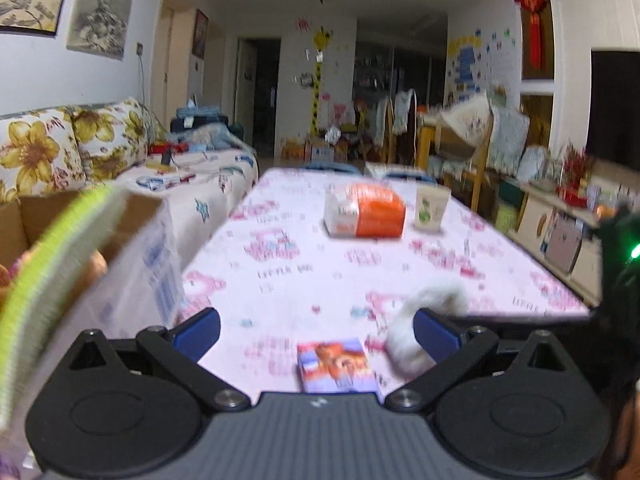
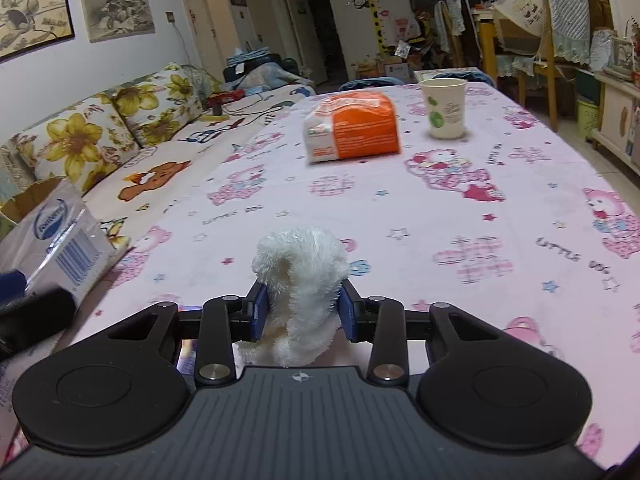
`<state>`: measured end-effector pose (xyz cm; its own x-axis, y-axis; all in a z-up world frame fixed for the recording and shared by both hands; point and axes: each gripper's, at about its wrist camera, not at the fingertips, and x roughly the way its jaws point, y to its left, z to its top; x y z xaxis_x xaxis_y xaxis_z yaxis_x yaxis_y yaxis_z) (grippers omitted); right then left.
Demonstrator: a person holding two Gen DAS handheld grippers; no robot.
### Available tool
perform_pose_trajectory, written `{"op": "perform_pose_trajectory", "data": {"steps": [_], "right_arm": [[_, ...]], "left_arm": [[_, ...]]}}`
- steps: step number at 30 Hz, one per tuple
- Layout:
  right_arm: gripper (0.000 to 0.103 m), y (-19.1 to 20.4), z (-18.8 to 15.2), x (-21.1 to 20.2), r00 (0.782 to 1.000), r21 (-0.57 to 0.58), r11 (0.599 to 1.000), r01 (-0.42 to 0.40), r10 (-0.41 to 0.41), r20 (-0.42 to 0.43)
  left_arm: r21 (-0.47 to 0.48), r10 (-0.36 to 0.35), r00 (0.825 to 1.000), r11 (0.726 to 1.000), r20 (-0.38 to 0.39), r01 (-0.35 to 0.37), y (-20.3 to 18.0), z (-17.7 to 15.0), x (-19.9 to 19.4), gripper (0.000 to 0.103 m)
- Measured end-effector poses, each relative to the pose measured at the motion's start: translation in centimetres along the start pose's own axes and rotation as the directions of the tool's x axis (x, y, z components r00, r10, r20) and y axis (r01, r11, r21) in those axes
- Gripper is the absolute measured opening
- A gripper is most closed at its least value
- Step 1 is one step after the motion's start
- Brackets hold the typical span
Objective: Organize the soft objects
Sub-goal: 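Grasp the blue tissue pack with left tool while right tool lifts the white ring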
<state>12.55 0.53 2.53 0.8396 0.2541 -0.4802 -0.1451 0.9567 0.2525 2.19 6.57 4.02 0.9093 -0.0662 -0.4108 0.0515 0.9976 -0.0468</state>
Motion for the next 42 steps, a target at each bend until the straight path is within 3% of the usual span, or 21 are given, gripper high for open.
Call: {"op": "perform_pose_trajectory", "data": {"steps": [6,14,20,22,25,29,37,42], "right_arm": [[0.042,-1.4,0.0,-1.2,0.999,-0.01,0.999,0.041,-0.041,0.011],[0.043,-1.9,-0.8,-2.0,0.999,-0.012,0.999,0.044,-0.044,0.002],[0.046,-1.7,-0.6,-1.9,0.999,-0.017,0.999,0.037,-0.037,0.003],[0.049,-1.7,-0.6,-1.8,0.999,-0.015,0.999,0.035,-0.035,0.004],[0.056,-1.8,-0.6,-1.6,0.999,-0.004,0.999,0.033,-0.033,0.004],[0.056,-1.6,-0.6,-1.3,1.0,-0.004,1.0,0.027,-0.027,0.0],[0.037,-1.5,-0.4,-1.4,1.0,-0.037,0.999,0.027,-0.026,0.008],[0.032,-1.2,-0.4,-1.6,0.999,-0.056,0.997,0.043,-0.042,0.02]], "left_arm": [[0.017,0.036,0.994,0.999,-0.102,-0.034,-0.8,-1.0,2.6,0.101],[0.021,0.057,0.983,0.998,-0.172,-0.055,-1.7,-1.5,4.6,0.086],[0.022,0.076,0.972,0.997,-0.223,-0.073,-1.8,-1.8,6.1,0.066],[0.01,0.067,0.968,0.998,-0.24,-0.066,-1.8,-1.8,6.2,0.052],[0.007,0.059,0.969,0.998,-0.24,-0.059,-1.7,-1.6,6.0,0.052],[-0.001,0.044,0.972,0.999,-0.23,-0.046,-1.5,-1.2,5.3,0.051],[-0.023,0.016,0.983,1.0,-0.182,-0.021,-0.9,-0.2,3.4,0.051],[-0.018,0.018,0.989,1.0,-0.146,-0.021,-0.4,0.4,1.8,0.051]]}}
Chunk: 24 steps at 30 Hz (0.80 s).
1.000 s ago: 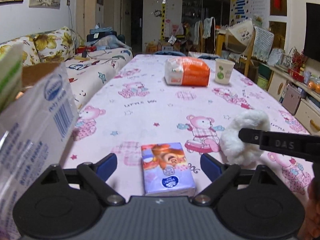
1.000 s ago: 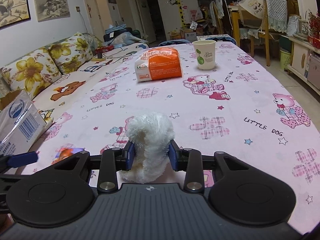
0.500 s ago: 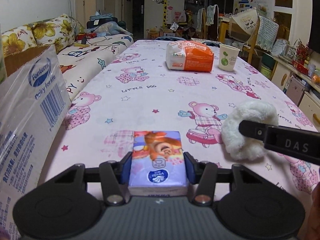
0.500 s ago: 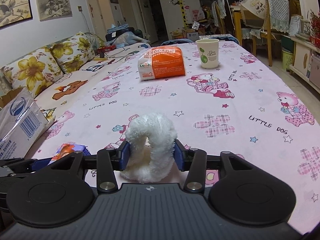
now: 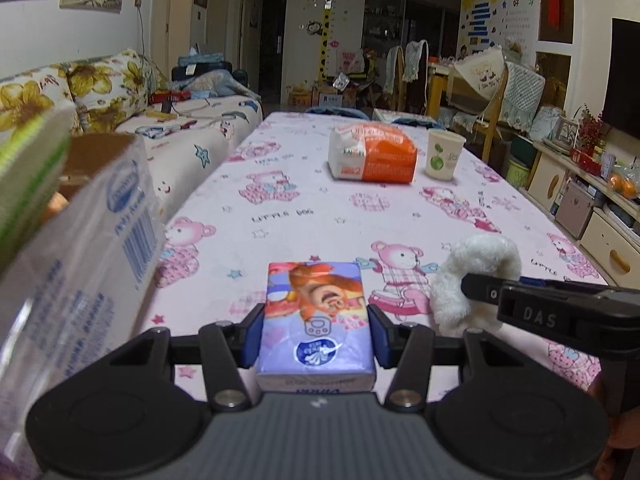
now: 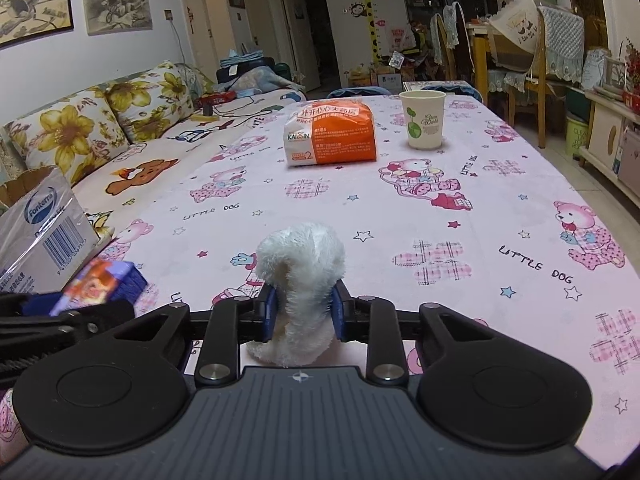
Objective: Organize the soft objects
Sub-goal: 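Grasp the blue tissue pack with left tool while right tool lifts the white ring, then carry the tissue pack into the box with left tool while right tool drops the white ring in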
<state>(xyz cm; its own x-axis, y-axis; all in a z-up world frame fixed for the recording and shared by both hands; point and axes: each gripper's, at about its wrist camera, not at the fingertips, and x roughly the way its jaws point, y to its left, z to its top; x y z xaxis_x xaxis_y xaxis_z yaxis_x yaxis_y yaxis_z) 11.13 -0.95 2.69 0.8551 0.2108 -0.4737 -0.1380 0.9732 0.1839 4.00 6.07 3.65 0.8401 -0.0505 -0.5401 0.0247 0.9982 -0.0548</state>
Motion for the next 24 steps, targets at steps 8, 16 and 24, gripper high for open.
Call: {"op": "perform_pose_trajectory", "data": {"steps": [8,16,24], "right_arm": [[0.031,0.5,-0.5,-1.0,1.0,-0.023,0.999,0.023,-0.023,0.006],[0.031,1.6,-1.0,-2.9,0.999,-0.06,0.998,0.031,-0.03,0.018],[0.031,1.7,-1.4,-4.5,0.999,-0.042,0.998,0.035,-0.035,0.01]], "left_arm": [[0.002,0.019,0.998,1.0,0.054,-0.019,0.8,0.5,-2.6,0.051],[0.031,0.038,0.995,0.999,0.096,-0.041,0.7,0.4,-4.7,0.051],[0.05,0.058,0.99,0.997,0.128,-0.065,0.4,0.3,-6.6,0.051]]}}
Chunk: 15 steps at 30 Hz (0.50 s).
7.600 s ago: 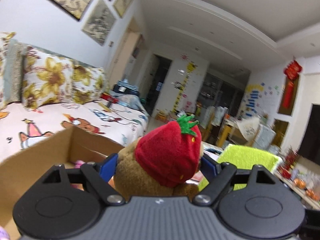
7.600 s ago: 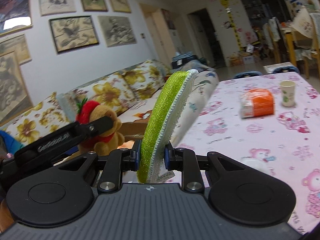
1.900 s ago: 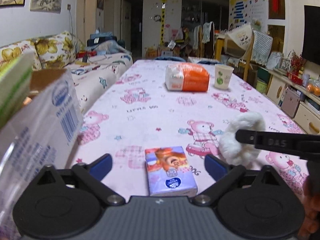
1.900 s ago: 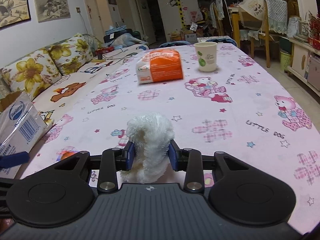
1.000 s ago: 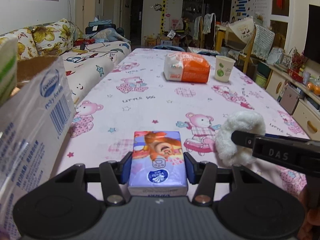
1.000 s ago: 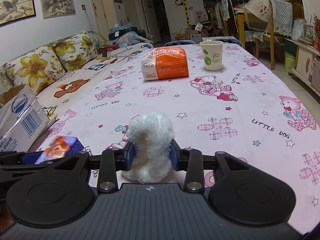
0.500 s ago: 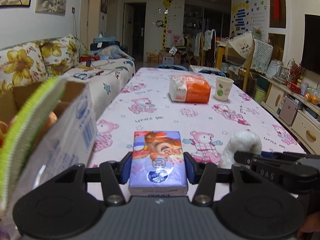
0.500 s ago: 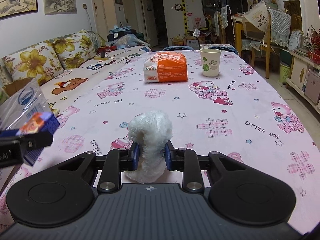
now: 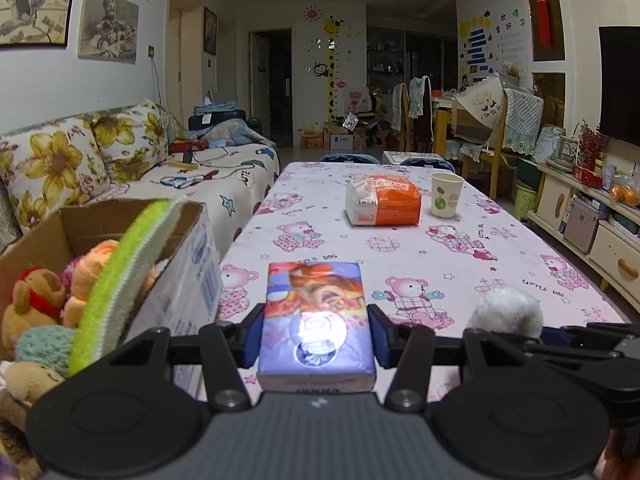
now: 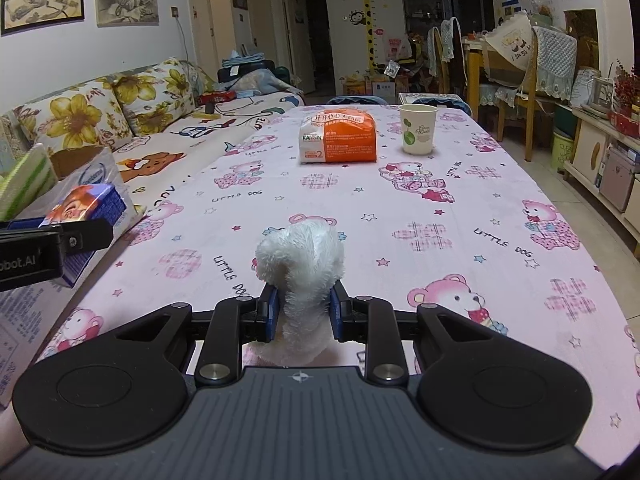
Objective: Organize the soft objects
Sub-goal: 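Carry the tissue pack into the box with left tool while right tool drops the white ring in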
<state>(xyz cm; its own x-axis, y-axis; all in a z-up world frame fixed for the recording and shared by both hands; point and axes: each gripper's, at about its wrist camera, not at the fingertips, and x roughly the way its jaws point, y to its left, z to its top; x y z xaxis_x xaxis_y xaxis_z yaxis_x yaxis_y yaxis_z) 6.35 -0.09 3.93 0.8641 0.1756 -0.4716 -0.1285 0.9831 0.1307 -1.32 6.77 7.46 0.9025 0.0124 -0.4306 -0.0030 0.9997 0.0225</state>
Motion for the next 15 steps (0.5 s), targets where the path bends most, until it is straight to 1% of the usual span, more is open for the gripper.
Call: {"op": "perform_pose_trajectory", "data": {"steps": [9,15], "right_arm": [[0.031,1.0,-0.1,-2.3,0.999,-0.001,1.0,-0.031,0.032,0.015],[0.031,1.6,0.0,-3.6,0.998,-0.011,0.999,-0.051,0.051,0.03]], "left_arm": [[0.023,0.034,0.998,0.999,0.045,-0.035,0.0,0.6,-2.3,0.051],[0.027,0.082,0.995,0.996,0.066,-0.083,0.8,1.1,-3.3,0.051]]}}
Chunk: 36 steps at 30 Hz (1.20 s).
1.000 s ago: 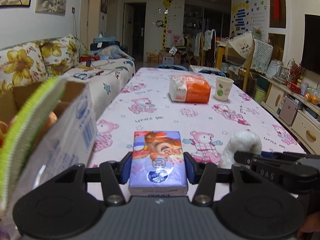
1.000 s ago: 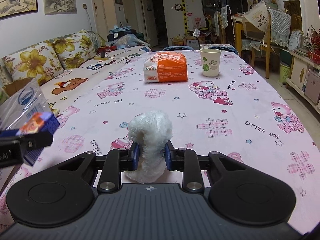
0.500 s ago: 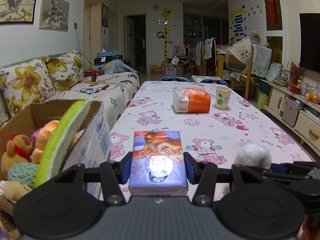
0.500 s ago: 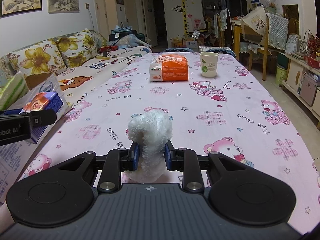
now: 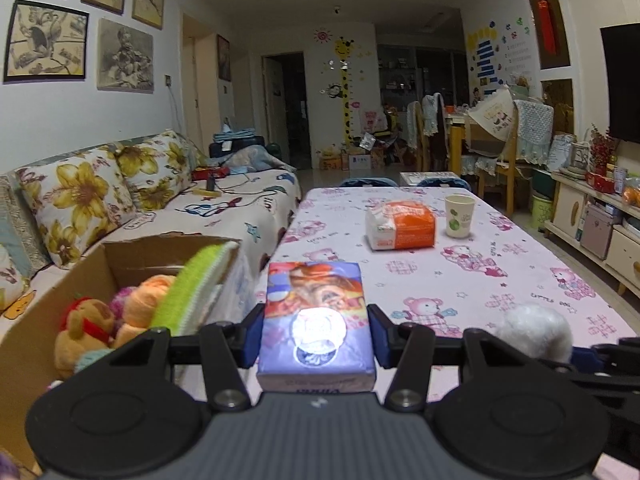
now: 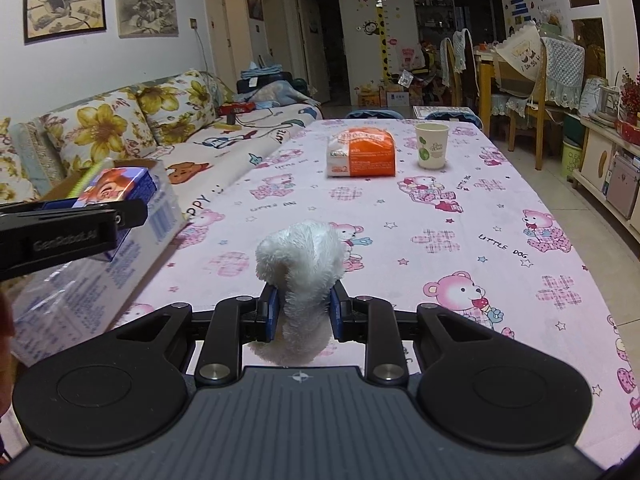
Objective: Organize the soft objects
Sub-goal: 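Carry the tissue pack into the box with left tool while right tool drops the white ring in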
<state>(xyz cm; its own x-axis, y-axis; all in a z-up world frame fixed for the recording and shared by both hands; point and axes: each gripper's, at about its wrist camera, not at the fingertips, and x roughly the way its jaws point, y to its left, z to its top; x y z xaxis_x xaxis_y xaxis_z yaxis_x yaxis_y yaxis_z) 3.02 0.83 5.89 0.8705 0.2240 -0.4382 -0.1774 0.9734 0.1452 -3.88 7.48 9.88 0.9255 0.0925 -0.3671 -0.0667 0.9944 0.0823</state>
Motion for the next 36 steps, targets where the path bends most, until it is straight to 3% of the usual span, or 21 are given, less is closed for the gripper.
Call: {"op": "perform_pose_trajectory", "data": {"steps": [21,36], "right_arm": [[0.031,3.1,1.7,0.0,0.996,-0.078,0.995,-0.061,0.065,0.056],[0.031,8.3,4.1,2.2,0.981,-0.179,0.97,-0.164,0.18,0.075]], "left_arm": [[-0.114,0.081,0.994,0.991,0.073,-0.072,6.3,1.3,-1.4,0.052],[-0.215,0.149,0.988,0.967,0.035,-0.138,12.0,0.5,-0.4,0.052]]}}
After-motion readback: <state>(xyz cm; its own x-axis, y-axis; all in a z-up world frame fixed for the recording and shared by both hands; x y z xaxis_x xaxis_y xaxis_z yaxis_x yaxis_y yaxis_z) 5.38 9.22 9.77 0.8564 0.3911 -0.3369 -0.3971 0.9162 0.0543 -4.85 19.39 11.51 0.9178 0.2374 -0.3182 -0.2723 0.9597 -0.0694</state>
